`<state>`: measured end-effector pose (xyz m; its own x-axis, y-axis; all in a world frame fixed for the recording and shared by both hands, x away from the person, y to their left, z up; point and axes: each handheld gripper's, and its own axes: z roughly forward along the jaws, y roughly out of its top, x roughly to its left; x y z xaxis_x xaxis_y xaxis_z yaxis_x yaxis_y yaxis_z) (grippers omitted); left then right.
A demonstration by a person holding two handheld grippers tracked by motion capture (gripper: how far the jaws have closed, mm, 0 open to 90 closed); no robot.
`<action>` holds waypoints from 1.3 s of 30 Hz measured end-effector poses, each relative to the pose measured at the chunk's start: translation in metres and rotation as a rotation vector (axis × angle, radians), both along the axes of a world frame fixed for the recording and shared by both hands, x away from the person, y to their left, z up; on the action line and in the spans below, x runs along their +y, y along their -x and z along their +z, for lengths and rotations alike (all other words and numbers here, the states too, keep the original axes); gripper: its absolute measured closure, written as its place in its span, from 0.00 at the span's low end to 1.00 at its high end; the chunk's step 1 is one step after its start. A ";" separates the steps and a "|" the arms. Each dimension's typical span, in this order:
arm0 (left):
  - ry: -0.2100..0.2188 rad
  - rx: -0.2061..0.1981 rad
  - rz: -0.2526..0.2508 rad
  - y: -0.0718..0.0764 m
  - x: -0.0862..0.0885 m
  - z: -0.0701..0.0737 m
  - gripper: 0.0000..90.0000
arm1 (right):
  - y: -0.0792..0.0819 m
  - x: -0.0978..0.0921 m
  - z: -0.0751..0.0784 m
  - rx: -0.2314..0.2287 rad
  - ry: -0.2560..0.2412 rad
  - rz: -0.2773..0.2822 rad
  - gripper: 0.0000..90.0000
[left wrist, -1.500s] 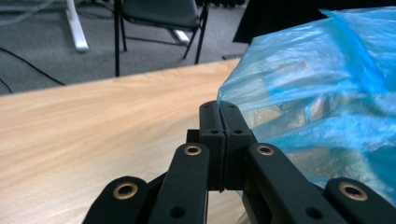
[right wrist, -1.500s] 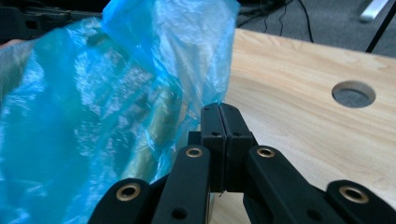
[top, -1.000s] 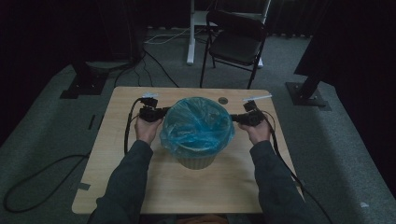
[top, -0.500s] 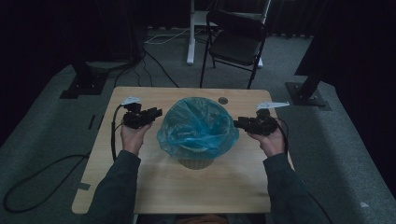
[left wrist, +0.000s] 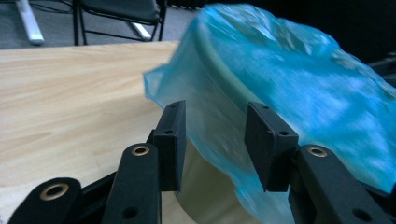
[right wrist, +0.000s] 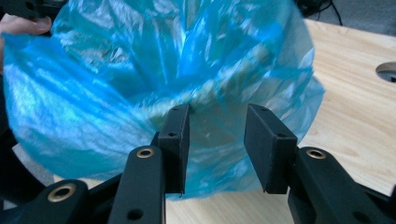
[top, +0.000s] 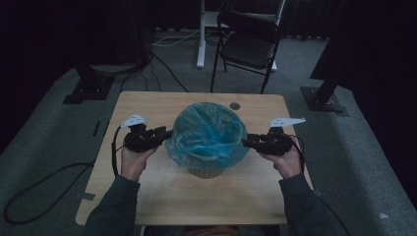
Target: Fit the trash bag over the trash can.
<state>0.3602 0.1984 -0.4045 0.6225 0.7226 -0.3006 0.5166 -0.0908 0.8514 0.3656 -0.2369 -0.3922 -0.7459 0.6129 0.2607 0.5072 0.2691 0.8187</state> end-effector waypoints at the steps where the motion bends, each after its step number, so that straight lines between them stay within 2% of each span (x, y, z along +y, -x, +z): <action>1: -0.007 0.004 -0.007 0.002 0.000 -0.001 0.65 | 0.003 0.001 -0.002 0.005 0.004 0.016 0.66; 2: -0.007 0.008 -0.019 0.008 -0.001 -0.004 0.65 | 0.005 0.002 -0.003 0.007 0.007 0.023 0.66; 5: -0.001 0.013 -0.034 0.013 -0.001 -0.006 0.65 | 0.008 0.003 -0.004 0.010 0.002 0.042 0.66; 8: -0.022 0.018 -0.072 0.023 -0.004 -0.010 0.64 | 0.013 0.007 -0.006 0.014 -0.001 0.077 0.65; 13: -0.041 0.014 -0.114 0.031 -0.010 -0.012 0.63 | 0.017 0.012 -0.007 0.019 -0.012 0.118 0.65; 19: -0.082 0.015 -0.151 0.038 -0.022 -0.020 0.62 | 0.020 0.019 -0.013 0.023 0.010 0.164 0.65; 23: -0.114 0.023 -0.163 0.040 -0.027 -0.027 0.63 | 0.020 0.023 -0.017 0.026 0.032 0.178 0.74; 25: -0.123 0.026 -0.171 0.040 -0.030 -0.030 0.66 | 0.020 0.024 -0.019 0.028 0.045 0.184 0.86; 28: -0.137 0.024 -0.177 0.040 -0.032 -0.032 0.75 | 0.020 0.025 -0.021 0.026 0.052 0.191 0.98; 31: -0.156 0.023 -0.178 0.039 -0.033 -0.033 0.88 | 0.019 0.023 -0.021 0.019 0.057 0.178 1.00; 33: -0.169 0.018 -0.174 0.039 -0.033 -0.035 0.93 | 0.020 0.021 -0.020 0.015 0.063 0.155 1.00; 34: -0.173 0.021 -0.171 0.038 -0.033 -0.035 0.95 | 0.019 0.020 -0.020 0.012 0.065 0.147 0.98; 36: -0.183 0.022 -0.156 0.037 -0.033 -0.037 0.97 | 0.019 0.017 -0.019 0.009 0.062 0.116 0.76; 39: -0.198 0.031 -0.140 0.034 -0.031 -0.040 0.98 | 0.021 0.015 -0.017 -0.019 0.053 0.078 0.61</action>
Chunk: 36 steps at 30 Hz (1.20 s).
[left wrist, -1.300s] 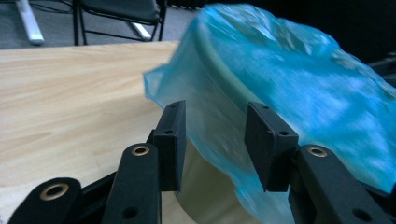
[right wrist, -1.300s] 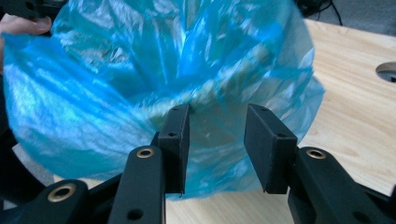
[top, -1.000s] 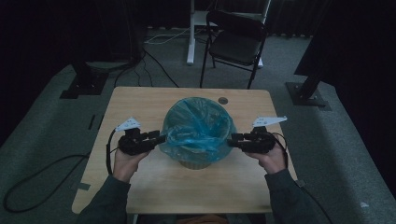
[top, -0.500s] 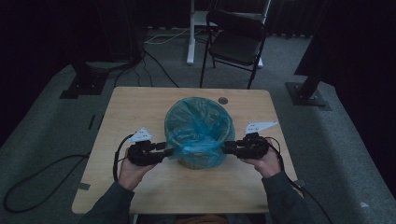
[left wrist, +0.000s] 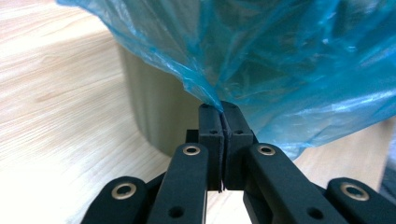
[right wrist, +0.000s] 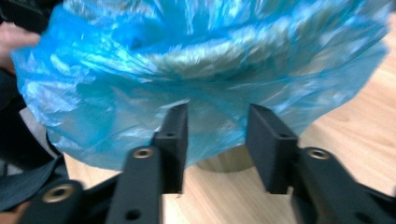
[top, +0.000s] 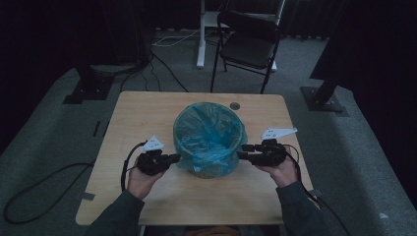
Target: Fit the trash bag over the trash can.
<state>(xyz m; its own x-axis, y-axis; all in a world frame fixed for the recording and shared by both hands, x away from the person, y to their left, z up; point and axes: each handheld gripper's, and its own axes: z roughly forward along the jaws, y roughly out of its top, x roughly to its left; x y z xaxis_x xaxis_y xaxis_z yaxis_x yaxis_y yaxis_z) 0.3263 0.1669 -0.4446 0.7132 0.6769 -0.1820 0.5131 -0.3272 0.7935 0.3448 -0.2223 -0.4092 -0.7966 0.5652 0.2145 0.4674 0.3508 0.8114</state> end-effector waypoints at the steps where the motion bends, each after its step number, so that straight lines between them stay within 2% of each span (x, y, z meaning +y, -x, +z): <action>1: -0.001 0.008 0.004 -0.001 0.000 -0.001 0.98 | 0.001 0.000 0.001 -0.006 -0.001 -0.010 0.55; 2: -0.006 0.010 0.005 -0.001 0.000 -0.002 0.98 | 0.001 0.000 0.002 -0.009 0.003 -0.020 0.51; 3: -0.006 0.010 0.005 -0.001 0.000 -0.002 0.99 | 0.001 0.000 0.002 -0.009 0.003 -0.020 0.51; 4: -0.028 0.015 0.006 -0.002 -0.003 -0.005 0.99 | 0.000 0.000 0.003 -0.012 0.011 -0.023 0.49; 5: -0.037 0.017 0.002 -0.002 -0.004 -0.007 0.99 | -0.003 0.002 0.002 0.004 0.026 -0.027 0.43; 6: -0.051 0.016 0.003 -0.002 -0.005 -0.008 0.99 | -0.005 0.003 0.001 0.015 0.028 -0.026 0.43; 9: -0.054 0.020 0.002 -0.003 -0.007 -0.009 0.99 | -0.008 0.005 -0.002 0.028 0.033 -0.032 0.45; 10: -0.065 0.022 0.004 -0.004 -0.008 -0.010 0.99 | -0.010 0.007 -0.003 0.036 0.035 -0.029 0.50; 11: -0.067 0.021 0.004 -0.004 -0.009 -0.010 0.99 | -0.013 0.010 -0.006 0.061 0.017 -0.004 0.61; 12: -0.074 0.019 0.004 -0.005 -0.009 -0.011 0.99 | -0.014 0.011 -0.006 0.071 0.011 0.009 0.66; 16: -0.078 0.020 0.009 -0.005 -0.009 -0.011 0.99 | -0.017 0.014 -0.007 0.079 -0.011 0.048 0.97; 17: -0.077 0.019 0.010 -0.005 -0.009 -0.011 0.99 | -0.018 0.014 -0.007 0.079 -0.017 0.058 0.99; 22: -0.078 0.018 0.024 -0.005 -0.007 -0.011 0.99 | -0.018 0.014 -0.011 0.091 0.049 0.067 1.00; 25: -0.079 0.021 0.035 -0.006 -0.005 -0.012 0.98 | -0.019 0.011 -0.019 0.115 0.101 0.043 1.00; 30: -0.077 0.026 0.066 -0.008 0.001 -0.012 0.98 | -0.023 0.003 -0.027 0.149 0.120 -0.014 0.99; 33: -0.069 0.024 0.079 -0.009 0.005 -0.011 0.95 | -0.024 0.001 -0.027 0.156 0.114 -0.020 0.97; 34: -0.051 0.022 0.097 -0.009 0.009 -0.008 0.95 | -0.024 0.000 -0.027 0.153 0.113 -0.020 0.96; 36: -0.030 0.006 0.100 -0.007 0.014 -0.004 0.87 | -0.023 -0.001 -0.025 0.140 0.106 -0.024 0.88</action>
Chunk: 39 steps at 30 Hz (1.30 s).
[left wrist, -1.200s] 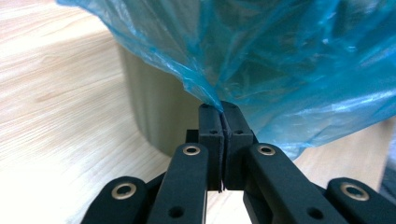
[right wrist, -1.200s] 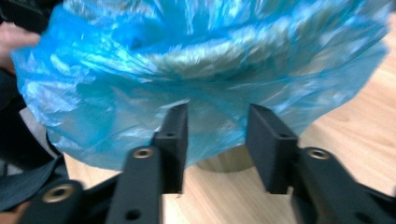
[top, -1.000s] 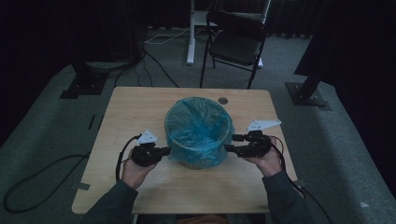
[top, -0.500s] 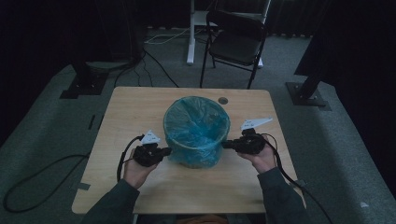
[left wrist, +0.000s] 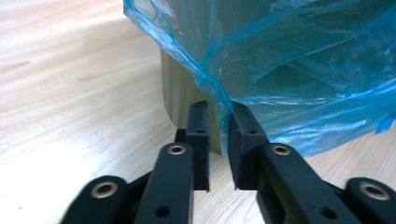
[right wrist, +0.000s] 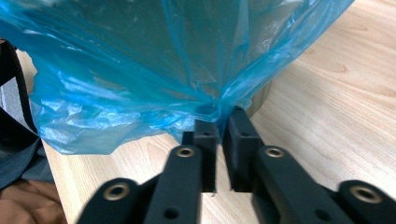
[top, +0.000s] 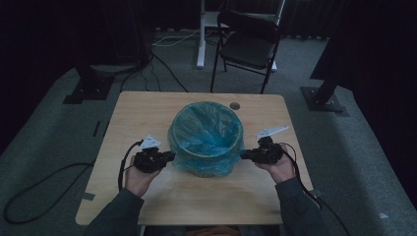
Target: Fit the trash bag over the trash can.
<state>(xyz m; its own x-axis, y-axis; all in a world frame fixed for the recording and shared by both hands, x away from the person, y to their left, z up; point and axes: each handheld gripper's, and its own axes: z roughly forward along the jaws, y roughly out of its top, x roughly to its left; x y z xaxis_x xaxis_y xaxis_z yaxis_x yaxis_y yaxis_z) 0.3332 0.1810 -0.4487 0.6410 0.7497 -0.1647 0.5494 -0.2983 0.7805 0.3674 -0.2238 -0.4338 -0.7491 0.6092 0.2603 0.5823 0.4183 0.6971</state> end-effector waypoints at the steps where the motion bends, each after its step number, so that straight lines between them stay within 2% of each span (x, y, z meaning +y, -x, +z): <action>1: 0.006 -0.009 0.002 0.001 0.002 0.002 0.84 | 0.000 -0.001 0.001 -0.003 -0.004 -0.004 0.84; 3: 0.008 -0.018 0.004 0.002 0.004 0.005 0.79 | 0.001 -0.001 0.002 -0.006 -0.010 -0.004 0.82; 4: 0.022 -0.036 0.004 0.003 0.008 0.010 0.79 | 0.001 -0.002 0.003 -0.011 -0.015 -0.004 0.79; 5: 0.027 -0.044 0.005 0.004 0.009 0.013 0.75 | 0.001 -0.002 0.005 -0.019 -0.021 -0.001 0.75; 9: 0.049 -0.084 0.001 0.005 0.014 0.026 0.69 | 0.002 -0.001 0.009 -0.034 -0.033 0.016 0.68; 16: 0.079 -0.146 0.000 0.004 0.018 0.050 0.65 | 0.002 -0.001 0.011 -0.044 -0.042 0.018 0.65; 20: 0.093 -0.179 -0.011 -0.001 0.019 0.065 0.65 | 0.002 -0.003 0.011 -0.044 -0.042 0.018 0.64; 25: 0.089 -0.208 -0.070 -0.010 0.004 0.083 0.65 | 0.002 -0.004 0.012 -0.045 -0.045 0.018 0.64; 27: 0.082 -0.215 -0.083 -0.012 0.000 0.086 0.65 | 0.002 -0.003 0.012 -0.046 -0.046 0.019 0.64; 31: 0.060 -0.242 -0.136 -0.023 -0.019 0.097 0.65 | 0.002 -0.003 0.011 -0.045 -0.044 0.027 0.64; 39: 0.024 -0.229 -0.215 -0.042 -0.047 0.107 0.65 | 0.002 -0.004 0.011 -0.044 -0.050 0.025 0.64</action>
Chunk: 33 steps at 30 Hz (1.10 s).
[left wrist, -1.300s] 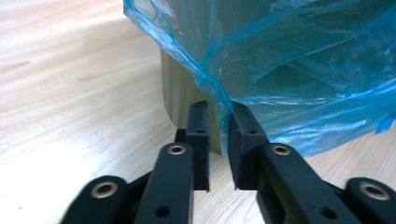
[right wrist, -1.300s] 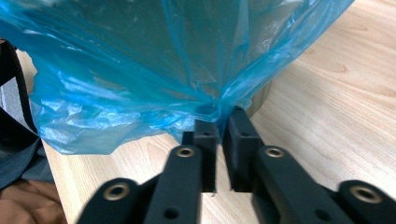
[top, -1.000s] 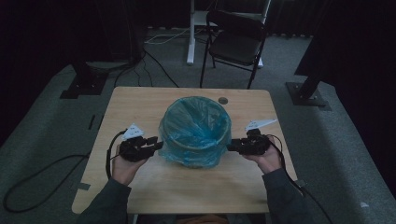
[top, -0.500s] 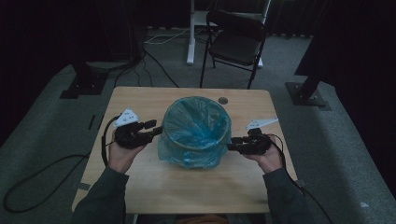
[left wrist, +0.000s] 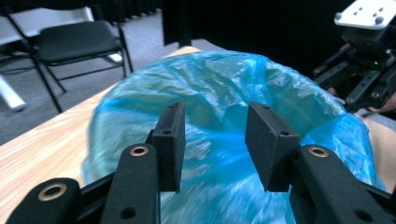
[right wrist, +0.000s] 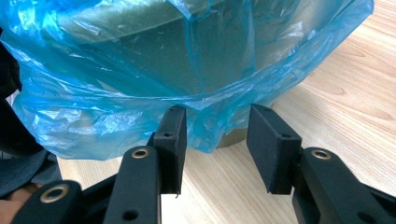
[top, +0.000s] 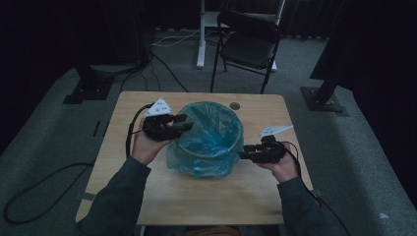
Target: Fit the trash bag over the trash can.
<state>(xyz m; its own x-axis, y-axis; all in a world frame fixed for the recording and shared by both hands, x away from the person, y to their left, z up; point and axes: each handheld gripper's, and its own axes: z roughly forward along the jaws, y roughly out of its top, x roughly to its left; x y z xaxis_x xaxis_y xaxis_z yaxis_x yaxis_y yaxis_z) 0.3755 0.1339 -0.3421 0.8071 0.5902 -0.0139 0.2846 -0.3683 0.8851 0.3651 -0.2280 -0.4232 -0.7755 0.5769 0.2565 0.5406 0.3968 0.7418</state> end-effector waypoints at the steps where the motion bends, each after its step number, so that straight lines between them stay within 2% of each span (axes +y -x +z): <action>1: -0.008 0.001 -0.009 -0.002 -0.003 0.000 0.65 | 0.000 0.000 0.000 -0.002 0.000 0.002 0.64; 7: -0.016 0.001 -0.040 -0.015 -0.020 0.003 0.65 | 0.001 0.001 0.000 -0.004 -0.002 0.007 0.64; 13: -0.062 0.018 -0.079 -0.032 -0.034 0.008 0.66 | 0.000 0.000 -0.001 -0.003 -0.004 0.008 0.64; 20: -0.091 0.033 -0.121 -0.047 -0.053 0.012 0.66 | 0.000 -0.001 -0.002 -0.004 -0.008 0.007 0.63; 25: -0.154 0.049 -0.158 -0.056 -0.066 0.011 0.66 | 0.001 -0.002 -0.002 -0.005 -0.011 0.005 0.63; 29: -0.182 0.054 -0.180 -0.061 -0.074 0.008 0.66 | 0.000 -0.003 -0.002 -0.003 -0.013 0.004 0.63; 33: -0.186 0.046 -0.212 -0.064 -0.081 0.008 0.66 | 0.000 -0.002 -0.003 -0.001 -0.011 0.005 0.63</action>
